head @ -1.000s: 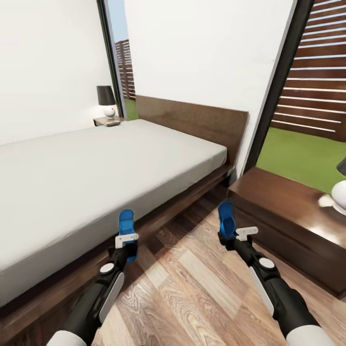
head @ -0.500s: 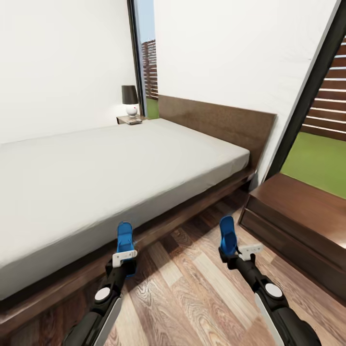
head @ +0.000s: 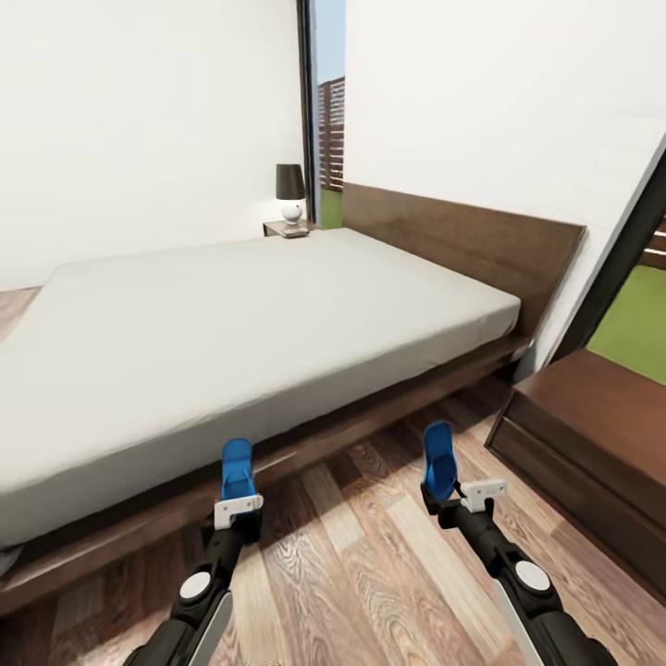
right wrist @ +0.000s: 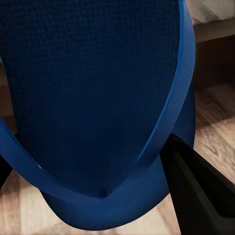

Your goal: In the bedroom, move the book from the bed onto either nightstand, and place the two sandals side by side next to the bed.

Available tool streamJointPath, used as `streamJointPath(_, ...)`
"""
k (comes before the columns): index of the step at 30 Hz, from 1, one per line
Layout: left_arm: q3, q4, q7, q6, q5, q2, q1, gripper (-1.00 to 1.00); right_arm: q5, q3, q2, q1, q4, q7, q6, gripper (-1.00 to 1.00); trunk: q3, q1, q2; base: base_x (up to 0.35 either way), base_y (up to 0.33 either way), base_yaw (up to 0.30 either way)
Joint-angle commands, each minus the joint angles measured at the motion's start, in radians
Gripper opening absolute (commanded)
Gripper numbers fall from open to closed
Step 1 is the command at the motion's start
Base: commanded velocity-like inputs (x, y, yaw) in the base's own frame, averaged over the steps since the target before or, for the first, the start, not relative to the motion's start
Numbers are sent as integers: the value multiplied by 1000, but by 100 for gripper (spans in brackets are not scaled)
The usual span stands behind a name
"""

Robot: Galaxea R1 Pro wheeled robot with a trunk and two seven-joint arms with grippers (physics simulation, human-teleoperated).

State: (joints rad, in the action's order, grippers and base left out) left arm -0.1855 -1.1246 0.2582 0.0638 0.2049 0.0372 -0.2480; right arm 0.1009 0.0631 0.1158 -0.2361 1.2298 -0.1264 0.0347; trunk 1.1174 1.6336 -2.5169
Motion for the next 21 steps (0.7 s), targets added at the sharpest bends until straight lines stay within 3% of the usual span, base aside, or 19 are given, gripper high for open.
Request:
streamJointPath(1, -3, 0, 5, 4, 7, 0, -1, -100, 11, 1, 1, 0, 1, -1, 4, -100, 1, 0, 0, 24, -300, 276)
streamJointPath(6, -3, 3, 2, 4, 8, -2, -1, -100, 12, 1, 1, 0, 0, -1, 4, -100, 1, 0, 0, 133, -222, 276)
streamJointPath(21, -2, 6, 3, 2, 11, 1, -1, -100, 13, 1, -1, 0, -1, -1, 4, -100, 1, 0, 0, 5, -7, 277)
